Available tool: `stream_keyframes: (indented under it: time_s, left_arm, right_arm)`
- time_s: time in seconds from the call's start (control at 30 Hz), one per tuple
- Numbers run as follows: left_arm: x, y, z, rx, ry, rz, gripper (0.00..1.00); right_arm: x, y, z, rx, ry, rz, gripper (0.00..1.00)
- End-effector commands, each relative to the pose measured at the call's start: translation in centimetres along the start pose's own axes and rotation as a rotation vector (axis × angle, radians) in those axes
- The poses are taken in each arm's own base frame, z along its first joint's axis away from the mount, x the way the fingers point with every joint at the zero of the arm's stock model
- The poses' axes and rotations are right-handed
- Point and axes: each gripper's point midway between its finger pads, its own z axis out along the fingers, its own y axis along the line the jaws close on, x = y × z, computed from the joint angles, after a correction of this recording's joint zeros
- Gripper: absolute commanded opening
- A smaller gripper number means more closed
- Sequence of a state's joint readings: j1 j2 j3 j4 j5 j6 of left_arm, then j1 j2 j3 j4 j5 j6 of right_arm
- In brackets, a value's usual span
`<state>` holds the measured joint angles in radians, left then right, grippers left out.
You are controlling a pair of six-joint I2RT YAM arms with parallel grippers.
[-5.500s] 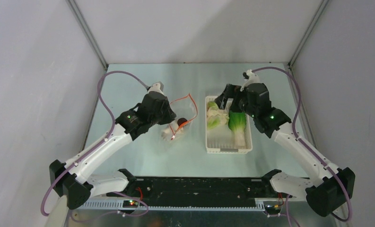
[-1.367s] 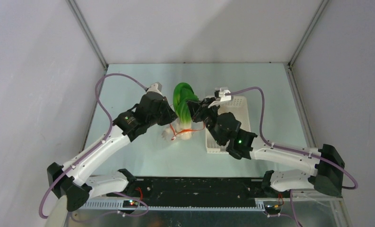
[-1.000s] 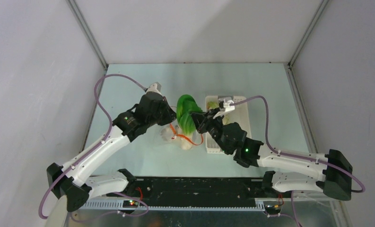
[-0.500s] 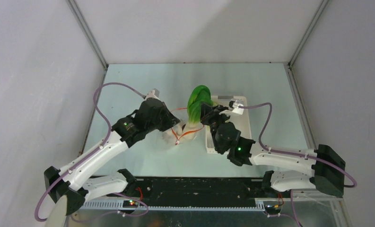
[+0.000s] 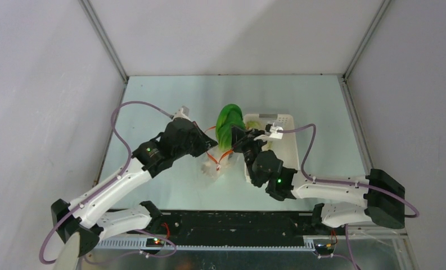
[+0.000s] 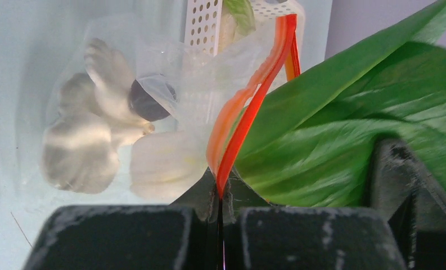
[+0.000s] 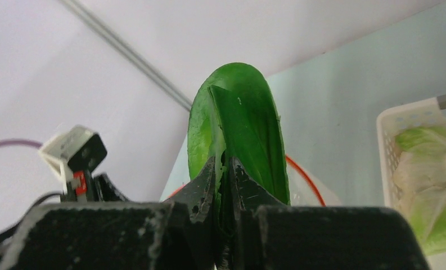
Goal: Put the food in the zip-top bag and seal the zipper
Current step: Place the fake vegetable in the zipper food storage bag.
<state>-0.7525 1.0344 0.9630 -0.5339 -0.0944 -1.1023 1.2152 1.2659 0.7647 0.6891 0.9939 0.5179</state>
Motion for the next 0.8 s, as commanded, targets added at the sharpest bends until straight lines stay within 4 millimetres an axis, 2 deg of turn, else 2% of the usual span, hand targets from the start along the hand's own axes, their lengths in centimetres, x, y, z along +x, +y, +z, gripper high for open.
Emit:
stream_keyframes:
  time_s: [0.0, 0.13, 0.23, 0.57, 0.77]
  left_arm:
    - [-1.4, -1.8, -1.3, 0.070, -0.056, -0.043, 0.00]
    - [-1.4, -1.8, -1.3, 0.067, -0.057, -0.046, 0.00]
    - [-1.4, -1.9, -1.2, 0.070, -0.056, -0.049, 0.00]
    - [-1.6, -1.7, -0.9, 0.063, -0.065, -0.062, 0.00]
    - [-1.6, -1.6, -0.8, 0.062, -0.066, -0.063, 0.00]
  right_arm:
    - [-1.0, 2.3, -1.3, -0.095, -0.013, 0.023, 0.00]
    - [0.2, 2.7, -2.3, -0.134, 0.063, 0.005, 0.00]
    - [1.3, 2.3, -2.9, -0.138, 0.125, -0.017, 0.03]
    - [4.5, 2.1, -5.1, -0.195, 0.277, -0.108, 0.00]
    - [6.7, 0.2, -5.3, -0.124, 0.318, -0.125, 0.00]
